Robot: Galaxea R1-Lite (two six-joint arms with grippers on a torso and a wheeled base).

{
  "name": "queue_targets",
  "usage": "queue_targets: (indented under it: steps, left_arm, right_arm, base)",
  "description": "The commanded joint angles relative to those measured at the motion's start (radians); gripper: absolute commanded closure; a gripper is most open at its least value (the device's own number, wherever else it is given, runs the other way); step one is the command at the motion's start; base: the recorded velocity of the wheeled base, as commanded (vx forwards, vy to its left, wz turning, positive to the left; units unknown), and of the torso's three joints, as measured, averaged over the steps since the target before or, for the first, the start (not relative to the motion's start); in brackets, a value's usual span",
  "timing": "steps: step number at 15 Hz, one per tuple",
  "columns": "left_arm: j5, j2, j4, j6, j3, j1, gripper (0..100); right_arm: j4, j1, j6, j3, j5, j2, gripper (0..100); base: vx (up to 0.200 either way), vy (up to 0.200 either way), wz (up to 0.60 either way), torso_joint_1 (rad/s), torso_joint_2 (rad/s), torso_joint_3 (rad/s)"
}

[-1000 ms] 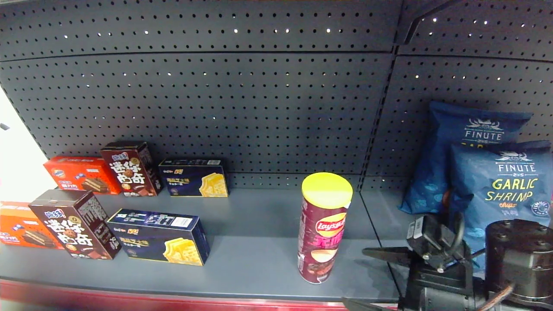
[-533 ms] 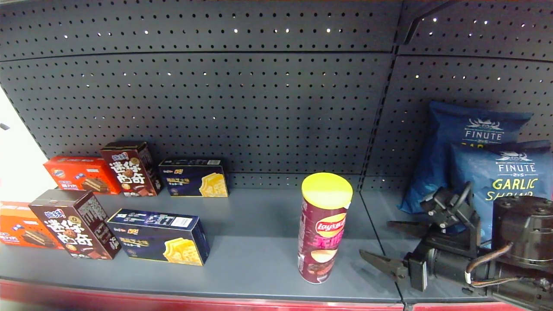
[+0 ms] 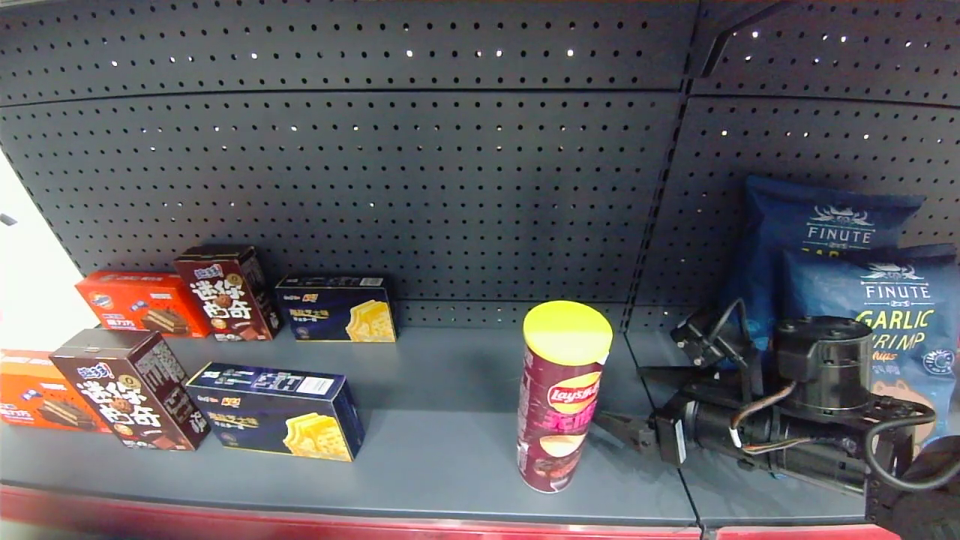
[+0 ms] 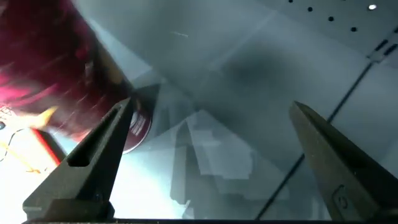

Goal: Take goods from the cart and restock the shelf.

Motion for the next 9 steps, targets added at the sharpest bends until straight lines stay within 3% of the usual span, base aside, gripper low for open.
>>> queue_targets:
  steps: [1,9]
  left_arm:
    - [0.000,0.001,0.000,0.000,0.006,0.001,100]
    - [0.000,0.000,0.002,0.000,0.015,0.001,100]
  right_arm:
    - [0.000,0.005,0.000,-0.010,0.001,0.037,0]
    - [-0.007,0.065,0.000,-0.008,0.004,0.056,0]
  base:
    - [0.000,0.000,0.00,0.000,0.00,0.000]
    - [0.000,0.000,0.00,0.000,0.00,0.000]
